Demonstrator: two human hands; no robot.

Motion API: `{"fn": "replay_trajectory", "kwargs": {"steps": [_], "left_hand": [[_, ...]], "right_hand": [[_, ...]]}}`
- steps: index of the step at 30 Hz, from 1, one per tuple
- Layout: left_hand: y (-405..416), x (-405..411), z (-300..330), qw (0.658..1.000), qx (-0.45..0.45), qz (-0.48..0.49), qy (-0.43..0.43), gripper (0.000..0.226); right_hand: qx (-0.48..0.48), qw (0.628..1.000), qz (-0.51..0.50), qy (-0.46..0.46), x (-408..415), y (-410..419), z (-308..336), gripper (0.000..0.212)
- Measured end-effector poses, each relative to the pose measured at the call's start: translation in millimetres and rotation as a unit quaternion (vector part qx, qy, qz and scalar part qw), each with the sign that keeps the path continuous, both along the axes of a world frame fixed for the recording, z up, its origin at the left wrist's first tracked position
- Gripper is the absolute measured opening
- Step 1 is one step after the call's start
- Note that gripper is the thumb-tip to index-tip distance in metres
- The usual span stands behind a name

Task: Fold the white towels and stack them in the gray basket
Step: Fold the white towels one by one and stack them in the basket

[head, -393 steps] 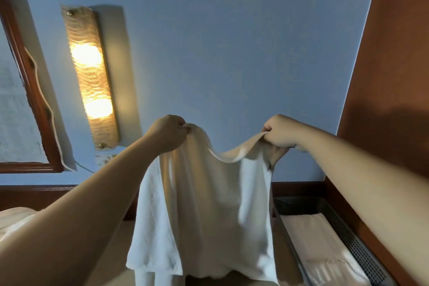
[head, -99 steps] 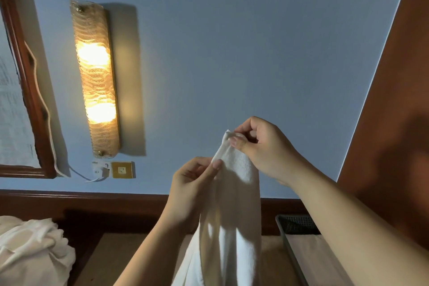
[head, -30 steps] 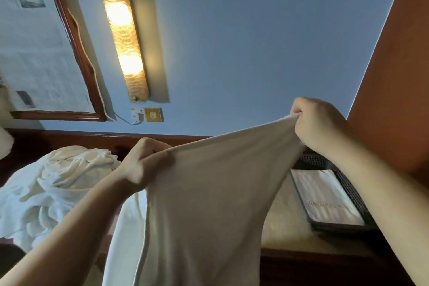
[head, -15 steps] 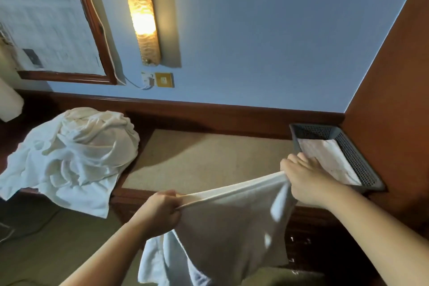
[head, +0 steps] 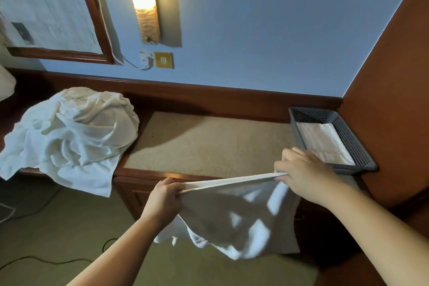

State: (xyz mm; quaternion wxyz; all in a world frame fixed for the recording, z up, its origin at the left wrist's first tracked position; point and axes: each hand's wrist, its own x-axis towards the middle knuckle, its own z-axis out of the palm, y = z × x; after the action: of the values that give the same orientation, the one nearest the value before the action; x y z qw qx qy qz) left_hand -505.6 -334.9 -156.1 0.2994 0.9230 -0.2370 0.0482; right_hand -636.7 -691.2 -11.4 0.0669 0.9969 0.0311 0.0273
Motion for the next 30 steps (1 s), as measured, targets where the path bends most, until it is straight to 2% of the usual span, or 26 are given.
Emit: {"fn": "replay_trajectory", "kwargs": {"steps": [2, 5, 8, 10, 12, 17, 20, 22, 25, 26, 27, 30], "left_hand": [[0, -2, 3, 0.999, -0.015, 0.031, 0.030, 0.031], [-2, -7, 7, 0.998, -0.027, 0.028, 0.043, 0.031], [-8, -14, 19, 1.000, -0.022, -0.013, 0.003, 0.020], [-14, -18, 33, 0.999, -0.037, -0.018, -0.020, 0.019], [-22, -24, 50, 0.996, -0.077, -0.016, -0.038, 0.026], [-36, -38, 92, 0.986, -0.138, -0.035, -0.089, 0.029], [-35, -40, 107, 0.982, -0.158, -0.028, -0.101, 0.031], [-33, -39, 113, 0.981, -0.163, -0.026, -0.102, 0.032], [-30, -42, 119, 0.983, -0.166, -0.021, -0.082, 0.033], [-30, -44, 120, 0.983, -0.168, -0.017, -0.069, 0.034], [-30, -46, 122, 0.983, -0.171, -0.015, -0.058, 0.034], [-29, -48, 126, 0.982, -0.175, -0.028, -0.059, 0.030]], "right_hand": [[0.051, 0.998, -0.006, 0.043, -1, -1, -4, 0.017], [0.113, 0.986, -0.080, 0.093, -1, -5, -15, 0.010], [0.129, 0.975, -0.134, 0.119, 1, -3, -21, 0.033], [0.123, 0.969, -0.165, 0.138, 5, 9, -15, 0.035], [0.147, 0.965, -0.174, 0.133, 9, 23, -11, 0.030], [0.324, 0.926, -0.173, 0.084, 16, 66, -16, 0.017], [0.336, 0.930, -0.125, 0.080, 20, 90, -6, 0.012], [0.313, 0.942, -0.067, 0.101, 21, 103, 11, 0.027], [0.230, 0.961, 0.006, 0.151, 20, 124, 37, 0.071], [0.217, 0.962, 0.009, 0.164, 21, 130, 40, 0.080], [0.219, 0.961, 0.008, 0.170, 23, 135, 40, 0.079], [0.258, 0.955, 0.010, 0.147, 29, 141, 31, 0.036]]}}
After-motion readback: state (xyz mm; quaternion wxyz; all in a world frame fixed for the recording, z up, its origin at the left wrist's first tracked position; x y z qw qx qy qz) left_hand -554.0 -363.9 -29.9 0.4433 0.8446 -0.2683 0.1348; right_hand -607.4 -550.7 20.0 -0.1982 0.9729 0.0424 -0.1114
